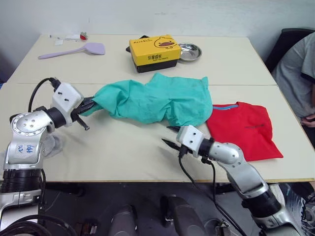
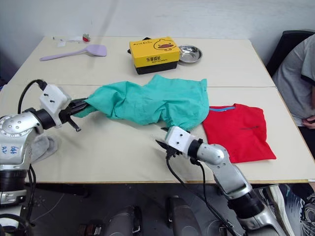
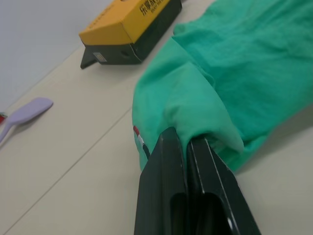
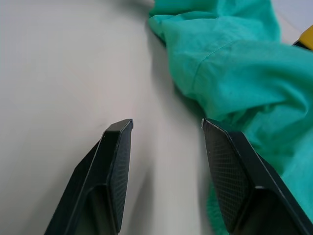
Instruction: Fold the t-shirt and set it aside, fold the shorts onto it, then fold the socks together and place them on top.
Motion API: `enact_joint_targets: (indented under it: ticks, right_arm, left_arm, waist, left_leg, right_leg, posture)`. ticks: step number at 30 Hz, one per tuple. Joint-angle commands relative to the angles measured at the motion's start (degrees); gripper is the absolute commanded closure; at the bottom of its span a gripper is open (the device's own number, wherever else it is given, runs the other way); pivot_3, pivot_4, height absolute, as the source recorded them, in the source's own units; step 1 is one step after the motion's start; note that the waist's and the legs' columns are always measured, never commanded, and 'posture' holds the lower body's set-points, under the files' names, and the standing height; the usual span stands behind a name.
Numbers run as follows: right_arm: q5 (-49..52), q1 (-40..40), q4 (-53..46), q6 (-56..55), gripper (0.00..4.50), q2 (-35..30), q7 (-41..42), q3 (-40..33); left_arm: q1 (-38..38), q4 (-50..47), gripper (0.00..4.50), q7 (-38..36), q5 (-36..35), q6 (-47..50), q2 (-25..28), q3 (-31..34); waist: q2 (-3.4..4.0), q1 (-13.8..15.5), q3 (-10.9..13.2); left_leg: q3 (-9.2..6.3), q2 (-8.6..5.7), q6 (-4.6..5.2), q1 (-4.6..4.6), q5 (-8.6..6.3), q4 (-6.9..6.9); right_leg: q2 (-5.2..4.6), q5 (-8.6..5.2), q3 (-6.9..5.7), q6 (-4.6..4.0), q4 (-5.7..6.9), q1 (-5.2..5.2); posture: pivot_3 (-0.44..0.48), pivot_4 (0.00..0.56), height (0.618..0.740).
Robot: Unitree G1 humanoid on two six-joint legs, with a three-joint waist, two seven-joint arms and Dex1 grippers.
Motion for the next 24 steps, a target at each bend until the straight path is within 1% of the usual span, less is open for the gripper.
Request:
enact_joint_targets:
  ticks: [1,5,8,11,15,17,19,22,23,24]
  right_arm:
    - [-2.87,-3.07,3.37,-2.08,2.21,4.44,-2.4,2.12]
    - [-5.6,-6.68,8.1,-2.38,2.21,8.36,-4.38,3.03]
    - [-9.5,-9.65,12.13,-6.18,2.21,9.41,-6.11,4.32]
    - [-16.53,-13.68,18.28,-8.21,2.21,10.04,-10.32,6.66]
    - [-19.37,-17.29,26.12,-10.98,2.21,12.0,-11.04,8.66]
    - [-20.32,-18.78,29.43,-12.42,2.59,12.98,-11.94,8.65]
    - [-20.36,-19.98,31.38,-13.94,3.1,13.55,-12.51,7.83]
    - [-19.16,-20.91,31.81,-15.99,4.2,13.04,-12.22,5.85]
    - [-18.74,-20.98,31.68,-16.45,4.49,12.57,-11.7,5.29]
    - [-17.27,-20.82,30.9,-17.03,4.49,11.67,-9.98,4.27]
  left_arm:
    - [-3.92,1.55,4.5,0.45,-2.11,1.65,-0.77,1.22]
    - [-7.43,3.95,4.5,0.81,-2.68,3.03,-1.37,1.46]
    - [-8.68,5.34,4.5,0.99,-2.8,3.05,-1.72,1.24]
    - [-9.34,5.85,4.5,0.96,-2.88,3.27,-2.36,0.78]
    - [-9.73,6.19,4.5,0.95,-3.13,3.62,-3.2,0.68]
    - [-9.79,6.21,4.5,0.94,-3.08,3.64,-3.43,0.61]
    - [-9.92,6.27,4.5,0.97,-3.06,3.7,-3.57,0.65]
    - [-10.11,6.41,4.5,0.99,-3.0,3.77,-3.57,0.76]
    - [-10.12,6.39,4.5,0.99,-3.02,3.84,-3.56,0.81]
    - [-10.07,6.27,4.5,0.95,-3.1,3.95,-3.49,0.91]
  waist:
    - [0.0,-0.05,0.0]
    - [-0.01,-0.06,-0.01]
    - [-0.01,-0.1,-0.01]
    - [-0.01,-0.19,-0.01]
    - [-0.01,-0.26,-0.01]
    - [-0.01,-0.33,-0.01]
    - [-0.01,-0.38,-0.01]
    - [-0.01,-0.42,-0.01]
    - [-0.01,-0.44,-0.01]
    - [-0.01,-0.44,-0.01]
  left_leg:
    - [0.0,0.01,-0.06,0.0,0.0,0.0]
    - [0.02,0.04,-0.18,-0.04,-0.07,0.05]
    - [0.1,0.05,-0.16,-0.05,-0.1,0.07]
    - [0.21,0.07,-0.16,-0.04,-0.12,0.06]
    - [0.24,0.09,-0.19,-0.04,-0.11,0.06]
    - [0.28,0.1,-0.19,-0.03,-0.11,0.06]
    - [0.3,0.11,-0.19,-0.03,-0.12,0.07]
    - [0.31,0.12,-0.19,-0.03,-0.12,0.07]
    - [0.31,0.12,-0.19,-0.03,-0.12,0.07]
    - [0.31,0.12,-0.19,-0.03,-0.12,0.07]
  right_leg:
    - [0.02,0.0,0.0,0.0,0.01,-0.01]
    - [0.01,0.01,-0.01,0.01,0.09,-0.04]
    - [-0.02,0.01,-0.02,0.01,0.01,-0.05]
    - [-0.03,0.01,0.0,0.01,-0.01,-0.07]
    - [-0.01,0.01,0.0,0.01,0.02,-0.11]
    - [-0.01,0.01,0.03,0.01,0.02,-0.11]
    - [-0.01,0.01,0.04,0.01,0.02,-0.11]
    - [-0.02,0.01,0.05,0.01,0.02,-0.12]
    - [-0.01,0.01,0.04,0.01,0.02,-0.12]
    - [-0.01,0.01,0.05,0.01,0.02,-0.12]
  posture:
    - [0.0,0.15,0.74]
    - [0.0,0.15,0.74]
    - [0.0,0.15,0.74]
    - [0.0,0.15,0.74]
    - [0.0,0.15,0.74]
    - [0.0,0.15,0.74]
    - [0.0,0.15,0.74]
    - [0.0,0.15,0.74]
    - [0.0,0.15,0.74]
    - [0.0,0.15,0.74]
